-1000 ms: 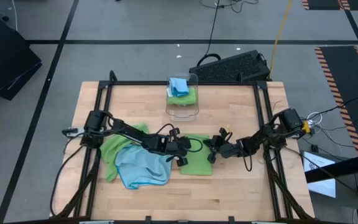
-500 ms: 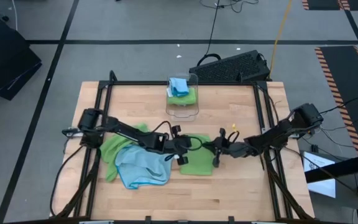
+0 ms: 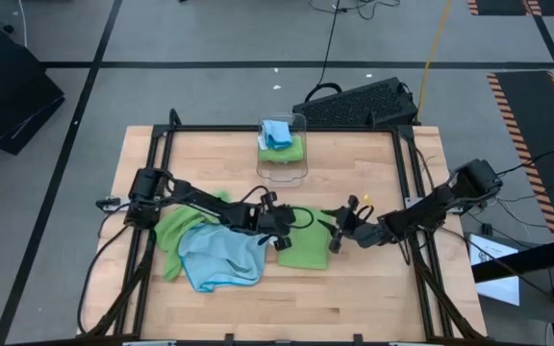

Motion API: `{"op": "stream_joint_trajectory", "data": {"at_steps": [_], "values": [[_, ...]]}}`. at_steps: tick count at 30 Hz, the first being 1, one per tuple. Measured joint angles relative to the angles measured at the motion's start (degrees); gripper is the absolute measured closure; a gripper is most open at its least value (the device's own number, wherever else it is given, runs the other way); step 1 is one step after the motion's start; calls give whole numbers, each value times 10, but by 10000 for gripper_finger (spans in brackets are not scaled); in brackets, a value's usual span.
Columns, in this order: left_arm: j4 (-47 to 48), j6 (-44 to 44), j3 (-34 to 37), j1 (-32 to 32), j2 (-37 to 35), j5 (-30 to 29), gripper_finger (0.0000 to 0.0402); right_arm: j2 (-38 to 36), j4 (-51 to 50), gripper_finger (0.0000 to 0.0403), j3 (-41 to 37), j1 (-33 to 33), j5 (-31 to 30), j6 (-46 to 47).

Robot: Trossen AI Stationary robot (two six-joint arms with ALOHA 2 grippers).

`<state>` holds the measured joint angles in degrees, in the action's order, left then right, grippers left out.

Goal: Fold microfiber towels
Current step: Fold the right green towel

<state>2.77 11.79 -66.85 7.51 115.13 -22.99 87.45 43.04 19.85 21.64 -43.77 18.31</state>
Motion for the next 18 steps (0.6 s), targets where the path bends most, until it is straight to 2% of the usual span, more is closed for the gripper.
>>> {"op": "stream_joint_trajectory", "data": {"at_steps": [4, 7, 10, 12, 18], "values": [[-1, -1, 0, 13, -17, 0, 317, -24, 4, 224, 0, 2, -11, 30], [-16, -3, 0, 26, -24, -3, 317, -25, 13, 215, 0, 2, 21, 33], [-50, -29, 0, 38, -26, -5, 317, -6, 14, 223, 0, 2, 50, 31], [-61, -42, 0, 42, -26, -8, 317, 13, 18, 234, 0, -2, 48, 31], [-50, -5, 0, 32, -2, -11, 317, 86, 47, 275, 0, -18, 50, 39]]}}
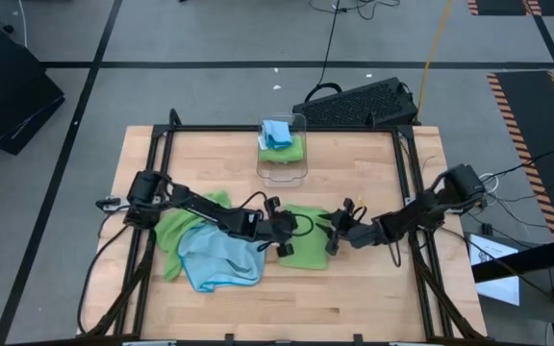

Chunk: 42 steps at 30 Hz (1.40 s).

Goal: Fold microfiber towels
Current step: Fold the right green towel

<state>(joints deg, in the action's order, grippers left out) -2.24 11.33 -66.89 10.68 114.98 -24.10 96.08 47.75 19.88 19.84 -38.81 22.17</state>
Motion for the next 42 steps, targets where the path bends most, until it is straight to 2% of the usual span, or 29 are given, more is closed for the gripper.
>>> {"op": "stream_joint_trajectory", "data": {"at_steps": [5, 9, 13, 18, 23, 25, 27, 31, 36, 39, 42], "values": [[14, 31, 0, 6, 26, 18, 317, 62, 0, 301, 0, 1, -6, 67], [34, 39, 0, 16, 21, 31, 317, 76, 20, 305, 0, 5, -20, 92], [43, 31, 0, 38, -14, 28, 317, 35, 21, 286, -1, 16, -16, 63], [44, 3, 0, 69, -56, -10, 317, -54, 9, 244, -1, 38, -7, -1], [33, -1, 0, 107, -64, -2, 313, -129, -37, 209, 0, 71, 104, -30], [36, -1, 0, 125, -57, 10, 301, -142, -55, 205, 0, 89, 135, -22], [45, 5, 0, 146, -53, 14, 279, -144, -58, 203, 0, 111, 133, -8], [37, 2, -1, 185, -44, -8, 218, -128, -60, 203, 0, 149, 97, 20], [11, -57, 0, 211, -13, -61, 152, -98, -32, 202, 0, 175, 56, 36], [-21, -100, 0, 211, 9, -94, 142, -84, -10, 202, 0, 176, 56, 29], [-21, -124, 0, 199, 17, -102, 152, -79, 5, 202, 0, 177, 56, 21]]}}
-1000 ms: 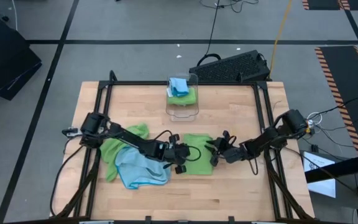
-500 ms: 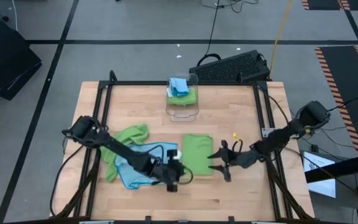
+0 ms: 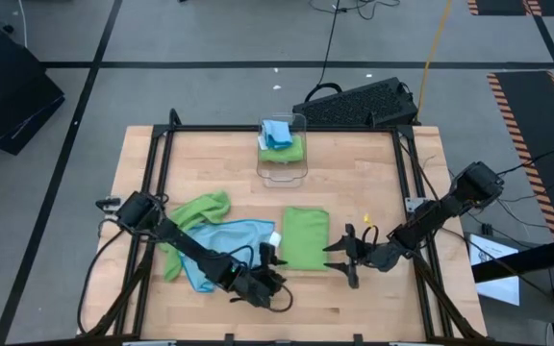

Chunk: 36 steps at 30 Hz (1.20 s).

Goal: Fold microfiber towels
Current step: Fold the right green towel

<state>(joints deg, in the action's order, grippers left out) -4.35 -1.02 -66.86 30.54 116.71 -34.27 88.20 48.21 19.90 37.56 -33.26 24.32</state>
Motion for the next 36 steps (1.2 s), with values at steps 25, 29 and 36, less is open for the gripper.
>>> {"op": "stream_joint_trajectory", "data": {"at_steps": [25, 29, 36], "values": [[48, 101, -3, -92, 24, 195, 184, 0, 5, 202, 0, 1, -12, -15], [51, 113, -3, -94, 25, 202, 255, 0, -1, 202, 7, 9, -29, -16], [58, 100, -1, -94, 5, 194, 386, 0, -41, 202, 58, 29, -59, -50]]}}
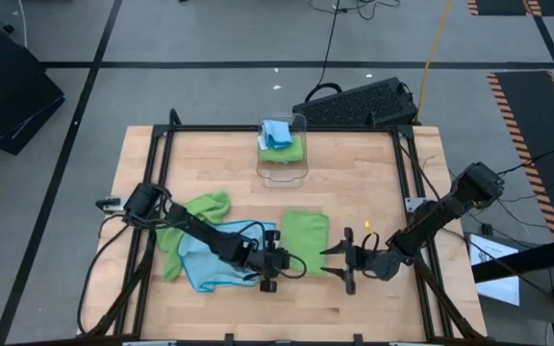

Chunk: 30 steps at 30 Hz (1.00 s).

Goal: Fold microfiber towels
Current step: Fold the right green towel

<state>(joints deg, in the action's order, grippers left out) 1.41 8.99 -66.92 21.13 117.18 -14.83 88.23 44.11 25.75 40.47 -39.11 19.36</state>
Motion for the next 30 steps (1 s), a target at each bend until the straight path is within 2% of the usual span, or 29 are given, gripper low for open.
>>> {"op": "stream_joint_trajectory", "data": {"at_steps": [5, 11, 14, 19, 24, 27, 30], "values": [[11, 24, 2, -1, -26, 10, 372, 12, -70, 202, 41, 5, -6, -11], [6, 62, 2, -6, -37, 31, 392, 110, -78, 179, 121, 9, -14, -78], [2, 66, 2, -6, -37, 31, 387, 158, -93, 163, 156, 11, -13, -97], [2, 68, 2, -2, -43, 35, 376, 196, -132, 152, 184, 15, -19, -113], [0, 65, 1, 3, -57, 34, 393, 193, -184, 152, 188, 39, -92, -112], [1, 63, 1, 4, -60, 34, 384, 184, -199, 152, 188, 56, -139, -117], [1, 63, 1, 3, -60, 34, 372, 182, -208, 151, 188, 62, -150, -118]]}}
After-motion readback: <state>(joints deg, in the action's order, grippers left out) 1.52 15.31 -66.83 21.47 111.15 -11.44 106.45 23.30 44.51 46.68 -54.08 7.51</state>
